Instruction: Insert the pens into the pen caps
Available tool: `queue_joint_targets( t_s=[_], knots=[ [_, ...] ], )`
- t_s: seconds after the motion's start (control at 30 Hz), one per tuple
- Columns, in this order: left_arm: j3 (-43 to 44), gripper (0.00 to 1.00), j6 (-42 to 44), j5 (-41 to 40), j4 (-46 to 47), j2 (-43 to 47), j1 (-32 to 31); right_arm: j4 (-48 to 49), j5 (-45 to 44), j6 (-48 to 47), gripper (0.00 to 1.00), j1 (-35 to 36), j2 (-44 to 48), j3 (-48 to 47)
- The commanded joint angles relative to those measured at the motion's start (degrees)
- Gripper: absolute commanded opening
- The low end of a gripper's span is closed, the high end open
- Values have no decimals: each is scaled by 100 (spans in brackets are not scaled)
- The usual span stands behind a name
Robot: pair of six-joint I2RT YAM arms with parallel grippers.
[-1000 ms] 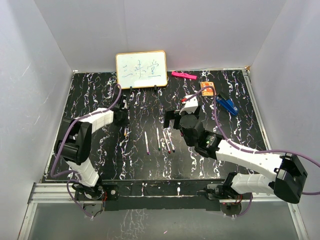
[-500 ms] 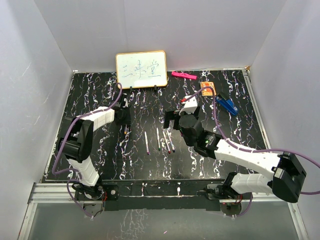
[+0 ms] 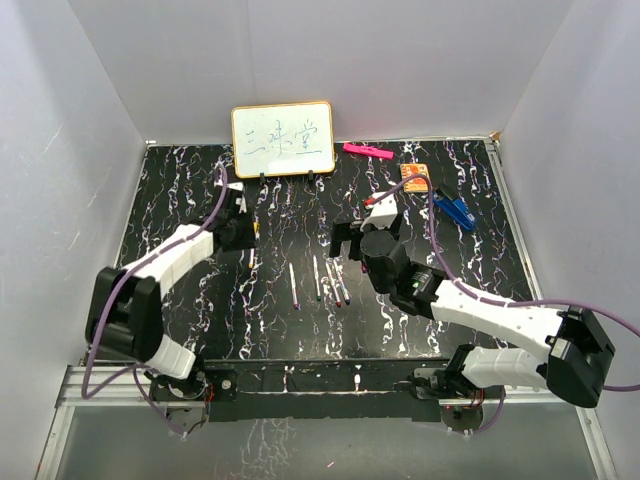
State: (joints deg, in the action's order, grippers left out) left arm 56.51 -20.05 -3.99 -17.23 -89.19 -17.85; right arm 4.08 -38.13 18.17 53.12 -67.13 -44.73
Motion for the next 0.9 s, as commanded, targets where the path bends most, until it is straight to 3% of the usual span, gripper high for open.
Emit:
queue_joint_targets(
  t_s=[0.0,0.37,0.87],
  knots=[
    [-322,38,-258,67,-315,936,-336,220,-189,90,98,-50,256,179],
    [-362,37,-767,-256,-295,655,-1810,251,-292,143,98,-74,278,228],
    [-201,37,-1038,-353,-288,-147,-2435,230,-230,226,98,-259,638,589]
  ],
)
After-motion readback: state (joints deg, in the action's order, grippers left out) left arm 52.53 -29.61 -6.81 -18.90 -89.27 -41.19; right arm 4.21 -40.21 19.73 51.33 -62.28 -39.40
